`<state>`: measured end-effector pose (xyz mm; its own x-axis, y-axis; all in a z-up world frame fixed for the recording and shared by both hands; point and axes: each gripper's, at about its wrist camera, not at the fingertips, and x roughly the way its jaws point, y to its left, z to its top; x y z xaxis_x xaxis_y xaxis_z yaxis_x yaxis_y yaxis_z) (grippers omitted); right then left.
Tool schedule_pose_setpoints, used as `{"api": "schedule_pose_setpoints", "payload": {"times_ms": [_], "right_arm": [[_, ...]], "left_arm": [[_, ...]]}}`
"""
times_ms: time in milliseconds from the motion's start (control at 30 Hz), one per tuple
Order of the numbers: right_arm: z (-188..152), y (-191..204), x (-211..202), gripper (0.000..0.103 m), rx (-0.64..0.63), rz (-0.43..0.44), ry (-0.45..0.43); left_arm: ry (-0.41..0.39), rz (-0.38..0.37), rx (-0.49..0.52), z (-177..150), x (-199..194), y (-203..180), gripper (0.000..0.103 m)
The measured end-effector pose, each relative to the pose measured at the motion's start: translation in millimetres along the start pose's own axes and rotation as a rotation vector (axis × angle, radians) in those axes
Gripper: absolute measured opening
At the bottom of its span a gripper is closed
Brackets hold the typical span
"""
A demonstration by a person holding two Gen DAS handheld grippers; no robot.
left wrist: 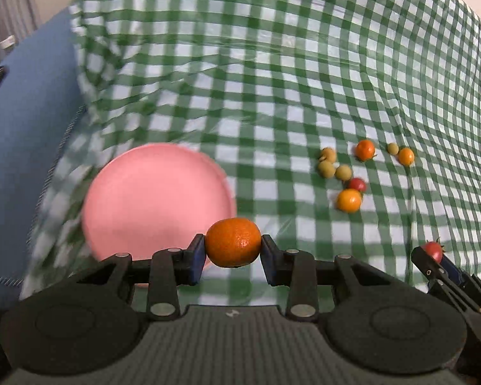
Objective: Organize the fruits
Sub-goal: 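Carry the tangerine and tomato to the pink plate and release both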
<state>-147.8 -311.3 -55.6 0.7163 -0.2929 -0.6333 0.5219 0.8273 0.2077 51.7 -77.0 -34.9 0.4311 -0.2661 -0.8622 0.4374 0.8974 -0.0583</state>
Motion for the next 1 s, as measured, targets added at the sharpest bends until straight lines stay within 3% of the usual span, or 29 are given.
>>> {"api": "schedule_pose_setpoints", "payload": {"times_ms": [333,733,1000], "right_arm": [[-17.9,69.8,-70.6,0.036,-0.085,0.186,0.032],[-23.8,100.2,-105.2,0.036,-0.205,0.165,-0.020],[-24.9,103.1,-99.3,0.036,-0.215,0.166,-0.025]], "left_arm": [[-0.089,0.053,-0.045,-73.0,-75.3,52.5,0.041],[-0.169,0.021,-0.086,-96.4,-107.4,71.7,0.041],[-0.194,0.003,-0.089,-100.9,-113.8,77.1,0.041]]}}
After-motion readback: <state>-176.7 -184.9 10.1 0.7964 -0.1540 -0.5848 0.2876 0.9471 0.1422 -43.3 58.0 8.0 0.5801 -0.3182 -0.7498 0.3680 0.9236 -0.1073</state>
